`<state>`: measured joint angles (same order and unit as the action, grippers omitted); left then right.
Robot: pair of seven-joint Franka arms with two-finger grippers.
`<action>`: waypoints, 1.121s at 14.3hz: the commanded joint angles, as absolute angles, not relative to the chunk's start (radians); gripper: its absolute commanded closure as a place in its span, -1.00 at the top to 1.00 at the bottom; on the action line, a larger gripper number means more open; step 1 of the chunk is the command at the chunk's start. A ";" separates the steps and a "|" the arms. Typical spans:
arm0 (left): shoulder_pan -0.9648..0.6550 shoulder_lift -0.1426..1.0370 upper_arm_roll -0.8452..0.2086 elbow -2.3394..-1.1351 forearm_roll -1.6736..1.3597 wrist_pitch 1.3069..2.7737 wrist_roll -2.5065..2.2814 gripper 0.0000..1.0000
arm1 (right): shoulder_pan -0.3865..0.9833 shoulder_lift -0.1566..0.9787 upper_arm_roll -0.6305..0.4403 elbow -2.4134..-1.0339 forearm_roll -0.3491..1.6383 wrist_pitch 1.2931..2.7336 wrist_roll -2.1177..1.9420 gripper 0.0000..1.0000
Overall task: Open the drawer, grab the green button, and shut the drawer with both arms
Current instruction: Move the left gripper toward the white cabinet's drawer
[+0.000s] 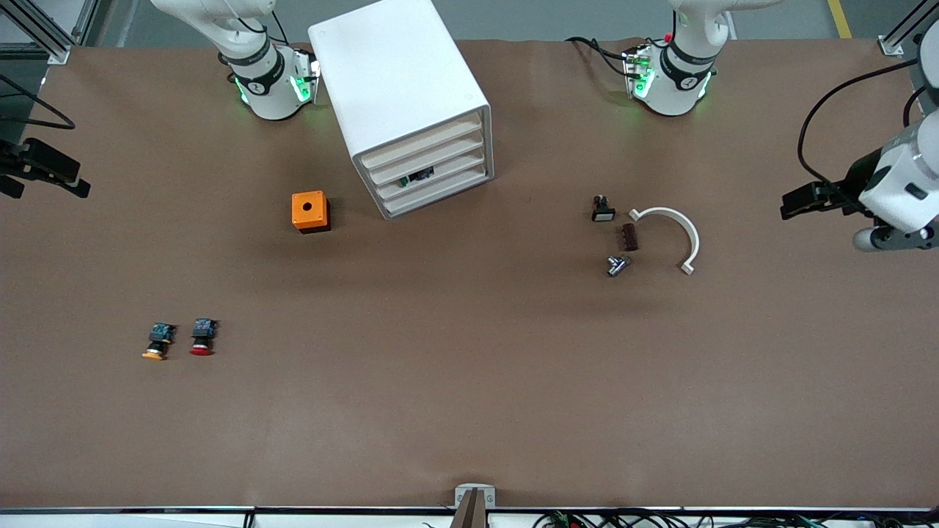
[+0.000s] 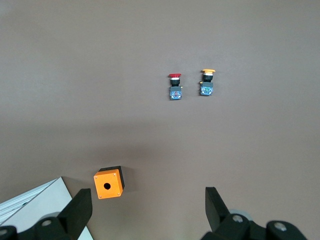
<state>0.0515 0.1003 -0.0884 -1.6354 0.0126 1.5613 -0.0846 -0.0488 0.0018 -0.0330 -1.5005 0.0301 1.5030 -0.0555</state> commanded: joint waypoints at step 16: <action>-0.262 0.464 -0.094 -1.488 -0.182 1.563 -0.798 1.00 | -0.100 -0.008 -0.026 -1.496 0.074 1.493 -0.041 1.00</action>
<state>-0.2489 0.3871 -0.1001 -1.5696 -0.1045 1.5778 -0.6639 -0.0756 0.0015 -0.0349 -1.5003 0.0519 1.5023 -0.0499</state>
